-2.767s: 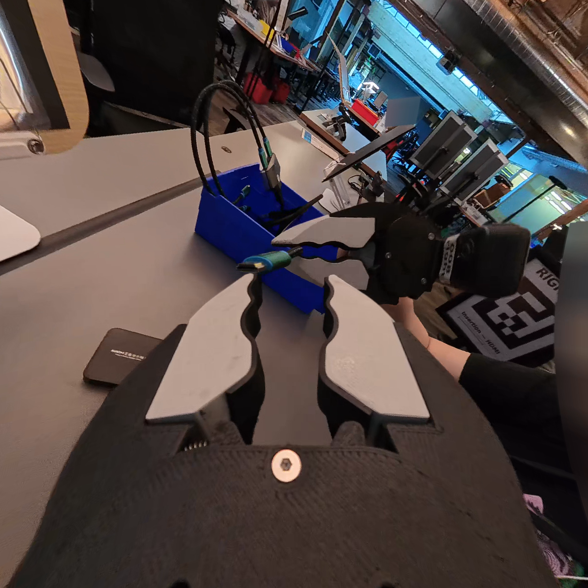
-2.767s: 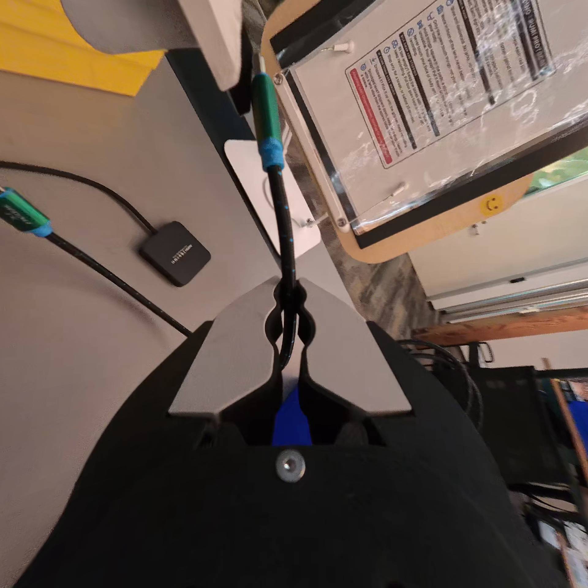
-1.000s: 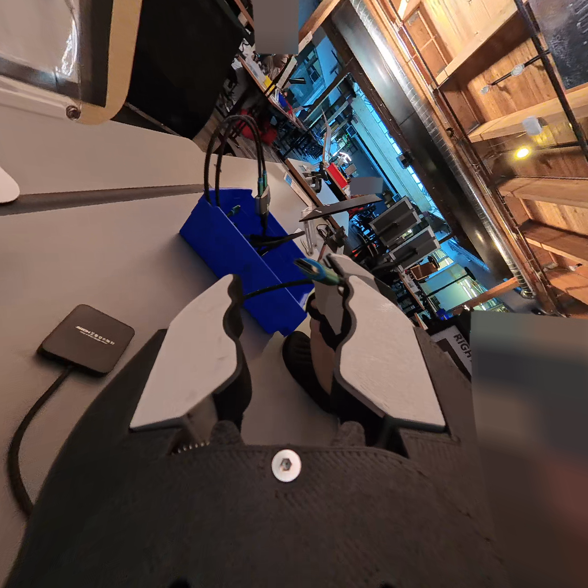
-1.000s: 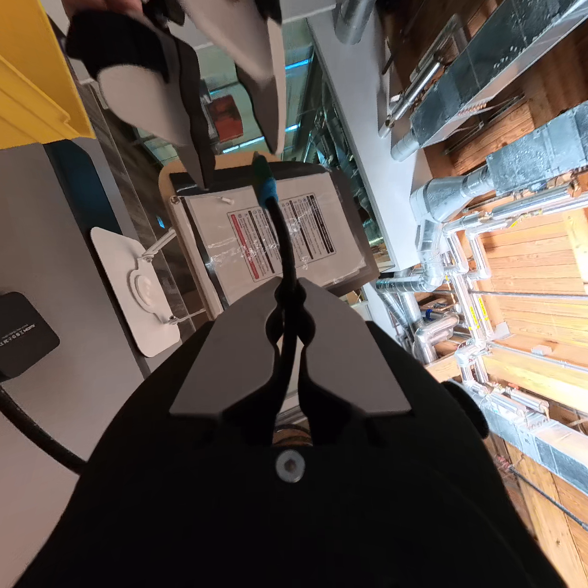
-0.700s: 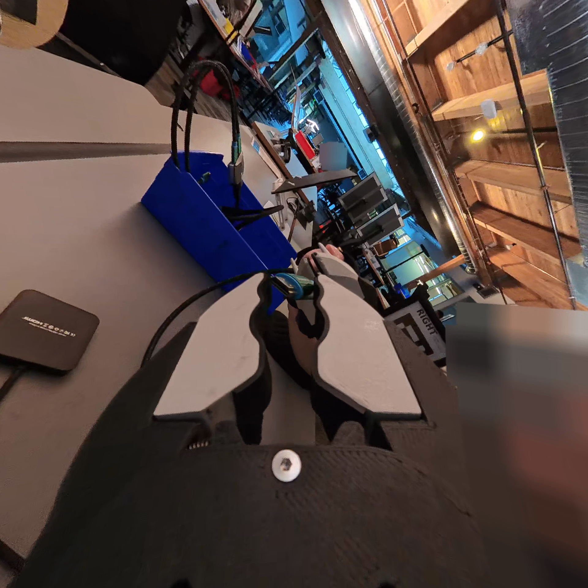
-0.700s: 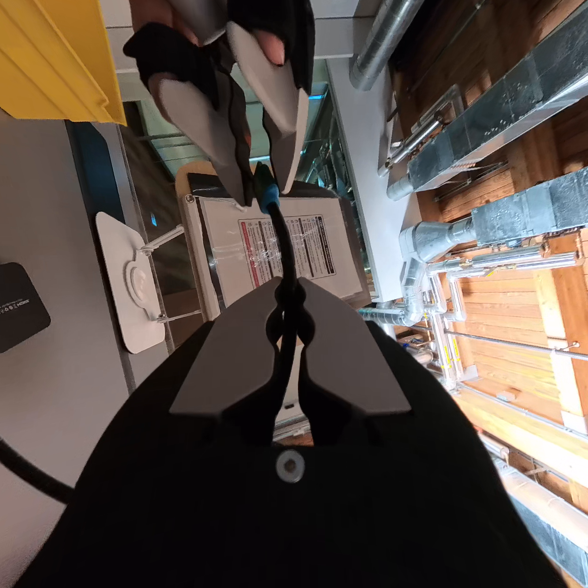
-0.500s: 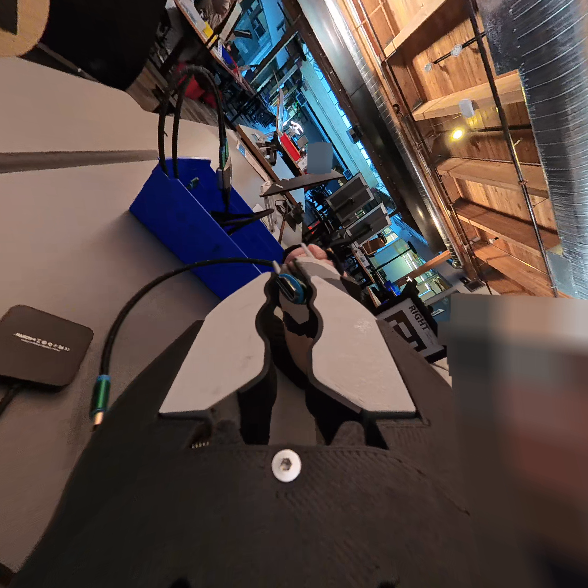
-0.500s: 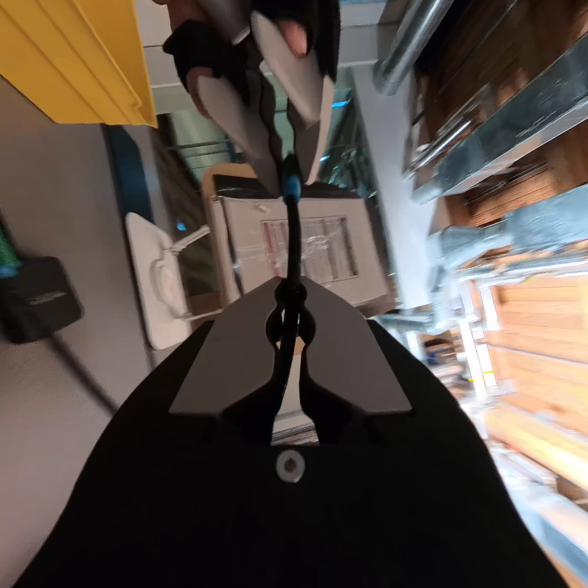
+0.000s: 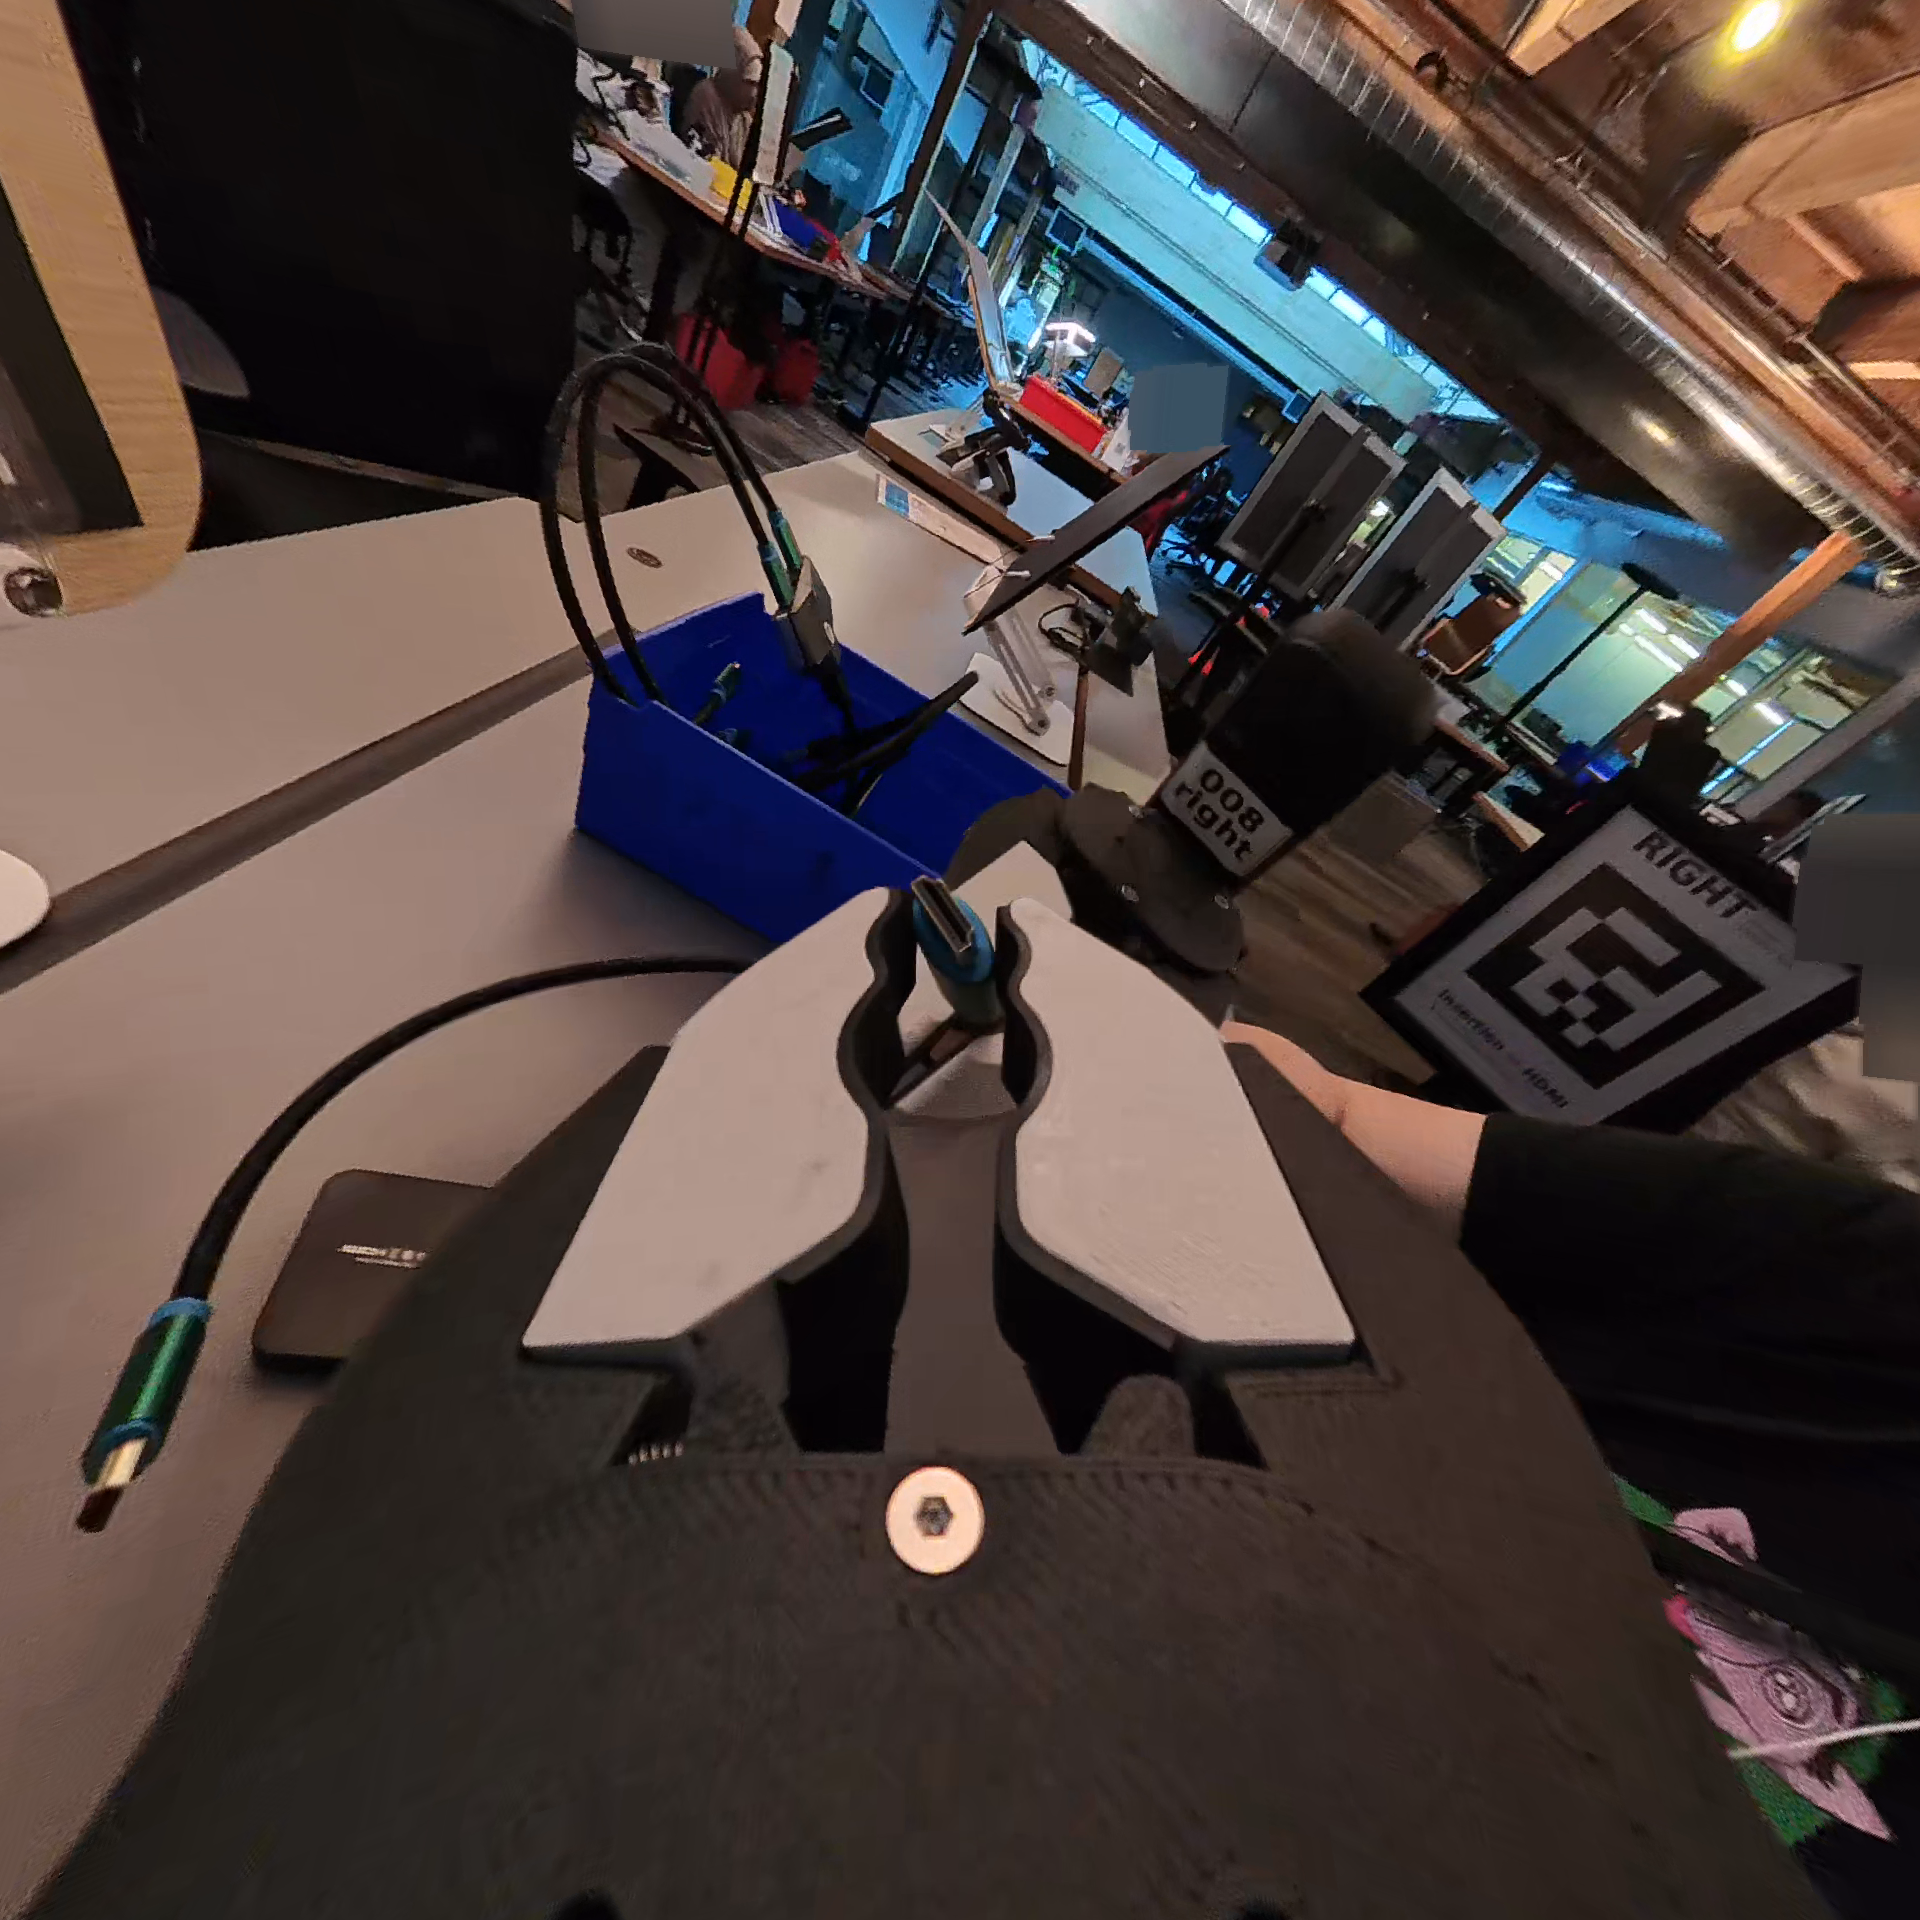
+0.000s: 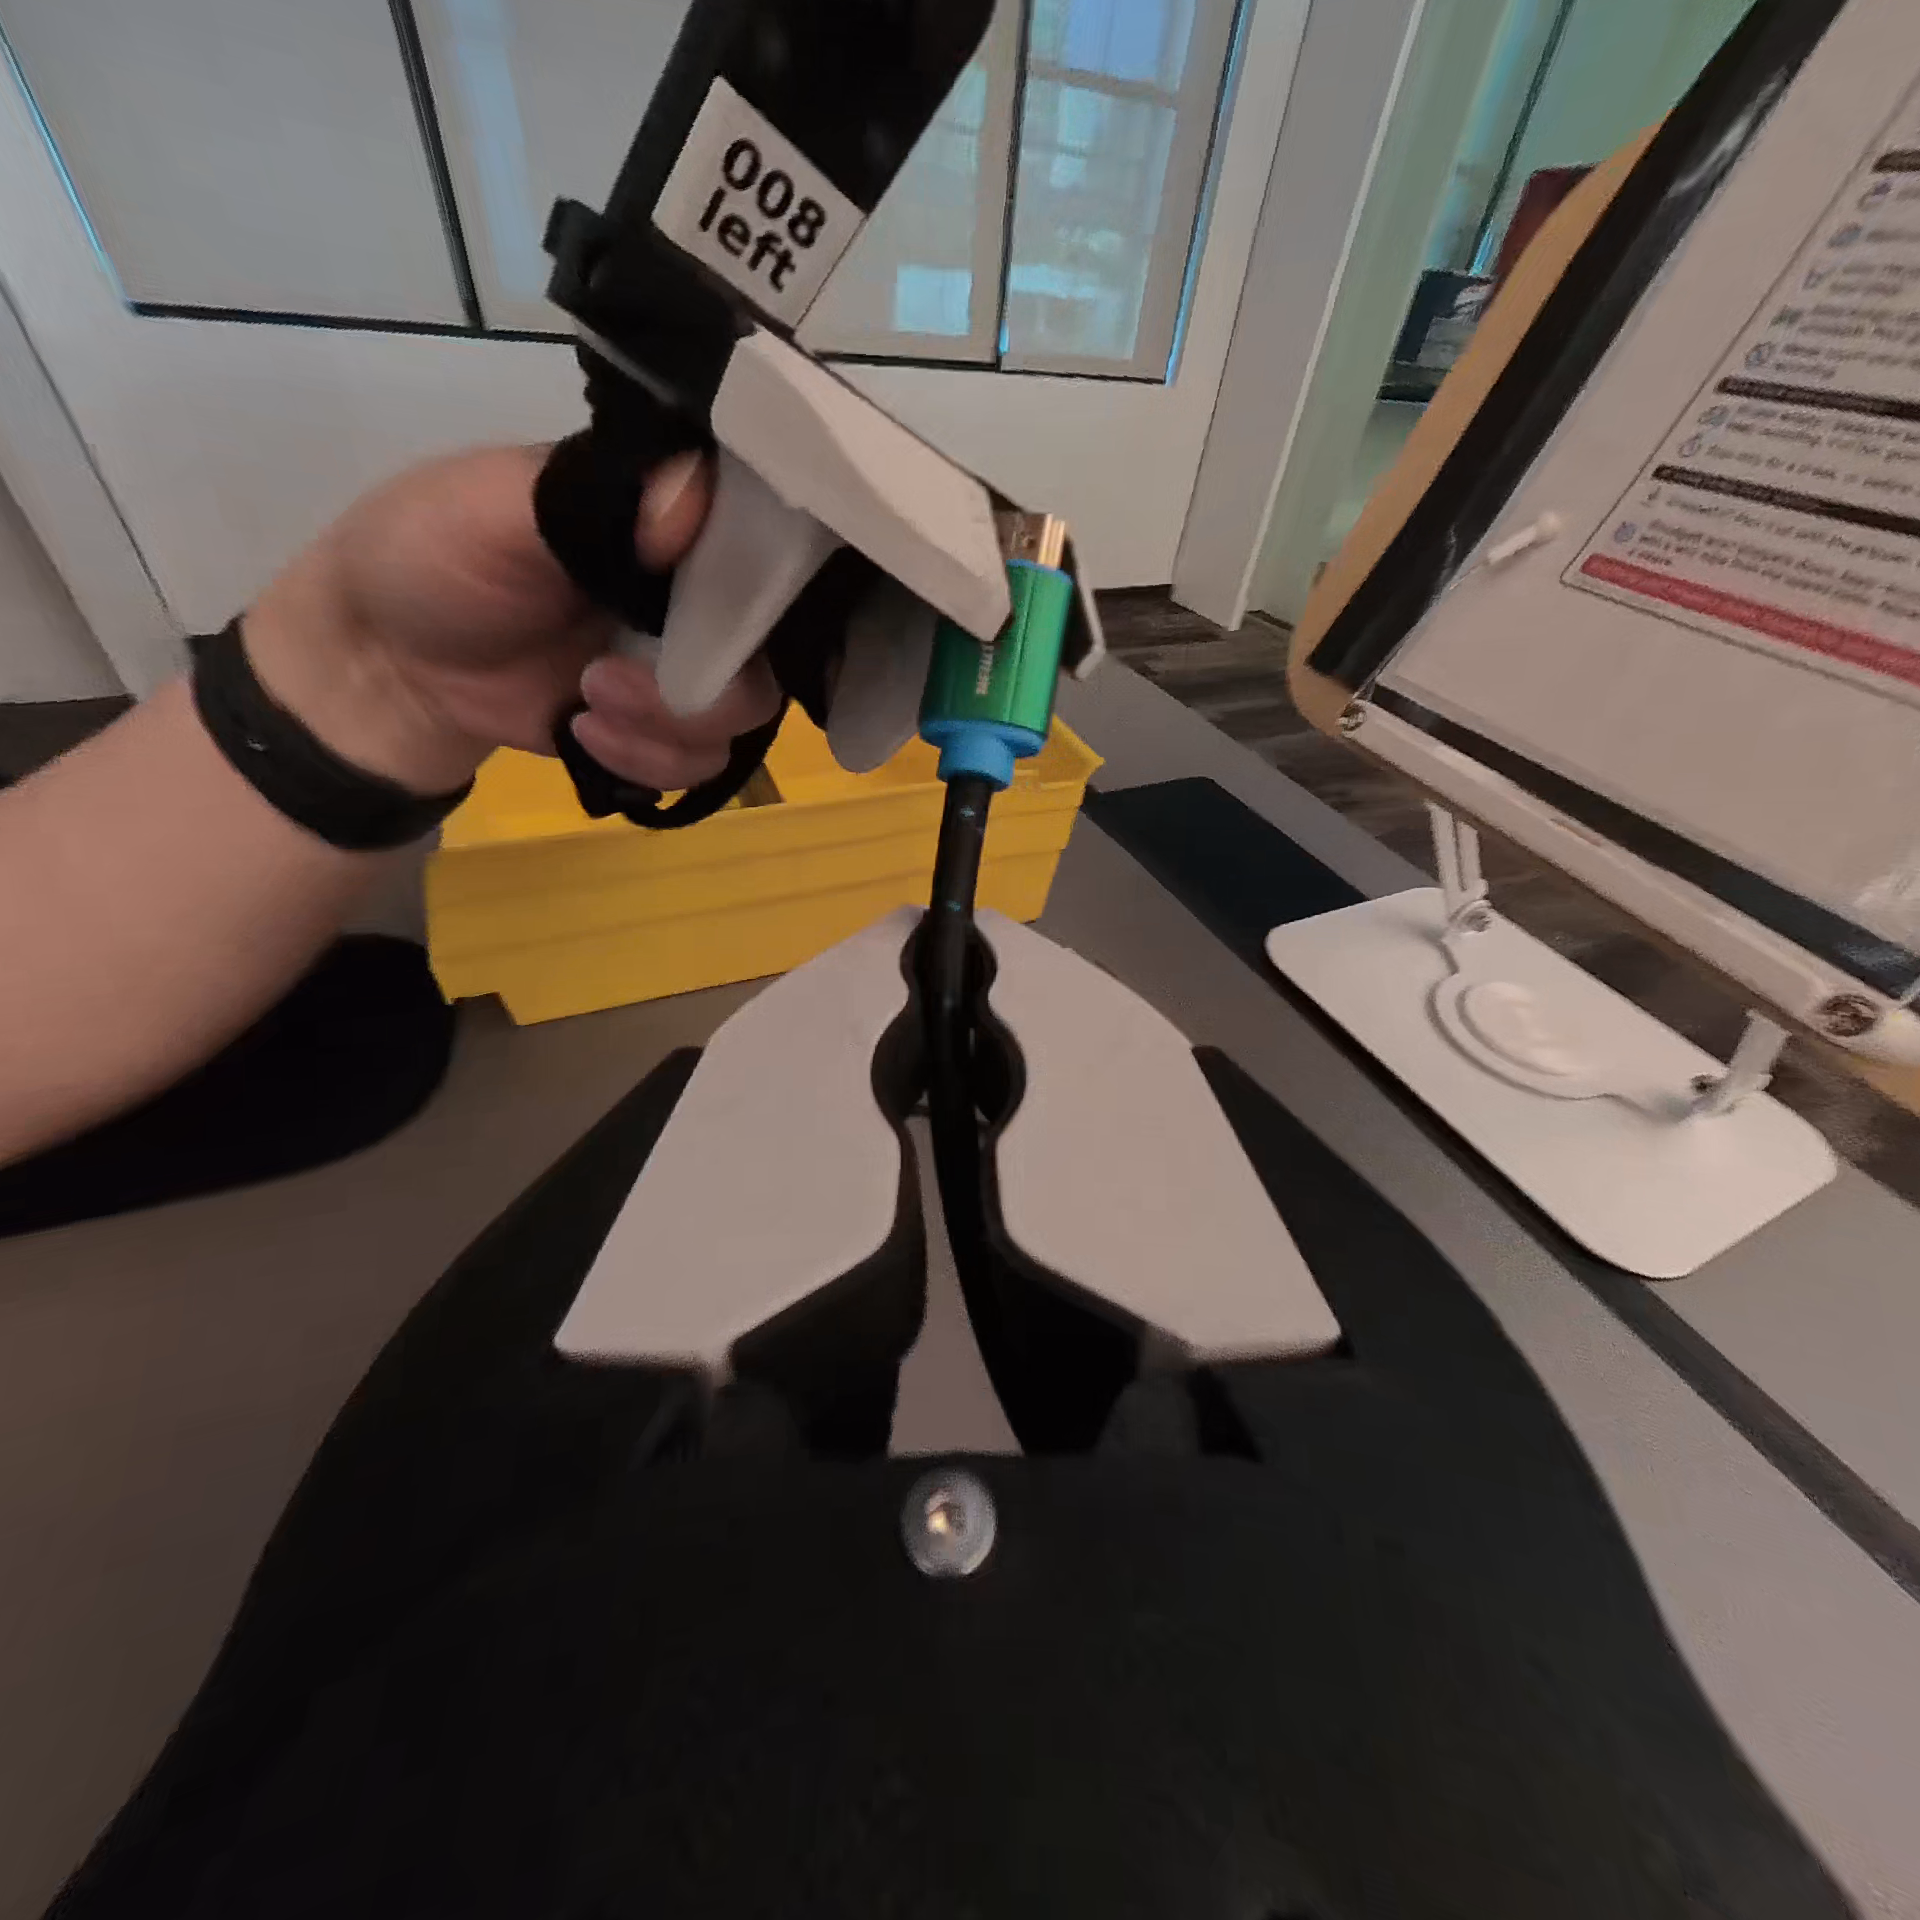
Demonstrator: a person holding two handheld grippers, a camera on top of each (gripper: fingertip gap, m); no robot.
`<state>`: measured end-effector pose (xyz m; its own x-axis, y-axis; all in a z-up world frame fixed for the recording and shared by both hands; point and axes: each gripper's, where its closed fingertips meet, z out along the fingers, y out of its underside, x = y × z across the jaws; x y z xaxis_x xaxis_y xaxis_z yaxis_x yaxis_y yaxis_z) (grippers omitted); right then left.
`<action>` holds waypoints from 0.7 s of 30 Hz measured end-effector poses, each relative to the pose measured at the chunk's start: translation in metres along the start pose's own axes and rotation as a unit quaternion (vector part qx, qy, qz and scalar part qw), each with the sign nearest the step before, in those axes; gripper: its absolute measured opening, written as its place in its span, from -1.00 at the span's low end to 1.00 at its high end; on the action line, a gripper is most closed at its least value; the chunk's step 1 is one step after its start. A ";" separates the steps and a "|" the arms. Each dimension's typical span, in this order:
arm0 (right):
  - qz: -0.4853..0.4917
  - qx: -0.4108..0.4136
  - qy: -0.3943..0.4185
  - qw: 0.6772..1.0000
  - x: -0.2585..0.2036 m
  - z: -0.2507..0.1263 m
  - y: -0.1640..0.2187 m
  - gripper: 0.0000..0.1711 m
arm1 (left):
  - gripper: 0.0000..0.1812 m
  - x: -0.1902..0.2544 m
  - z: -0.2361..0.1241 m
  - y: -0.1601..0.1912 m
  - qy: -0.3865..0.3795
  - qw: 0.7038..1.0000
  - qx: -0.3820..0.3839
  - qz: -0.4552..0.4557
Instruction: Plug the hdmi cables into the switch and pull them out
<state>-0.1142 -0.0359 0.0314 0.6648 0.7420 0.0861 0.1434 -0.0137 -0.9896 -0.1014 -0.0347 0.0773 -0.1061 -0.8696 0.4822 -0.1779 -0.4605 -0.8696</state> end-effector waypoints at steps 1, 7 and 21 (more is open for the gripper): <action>-0.003 -0.004 -0.006 1.000 -0.001 -0.001 0.000 -0.97 | -0.85 0.000 0.000 0.000 -0.001 1.000 0.000 0.004; -0.222 -0.053 0.113 0.967 0.012 -0.011 -0.006 -0.98 | -0.84 0.004 0.001 0.021 0.044 0.996 -0.055 -0.058; -0.308 -0.080 0.133 0.939 0.016 -0.010 0.002 -0.98 | -0.87 0.001 0.004 0.021 0.054 0.995 -0.049 -0.069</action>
<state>-0.0958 -0.0306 0.0324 0.5755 0.4493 0.6833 0.6548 0.2474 -0.7141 -0.1013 -0.0459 0.0594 -0.1784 -0.7725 0.6094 -0.2923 -0.5498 -0.7825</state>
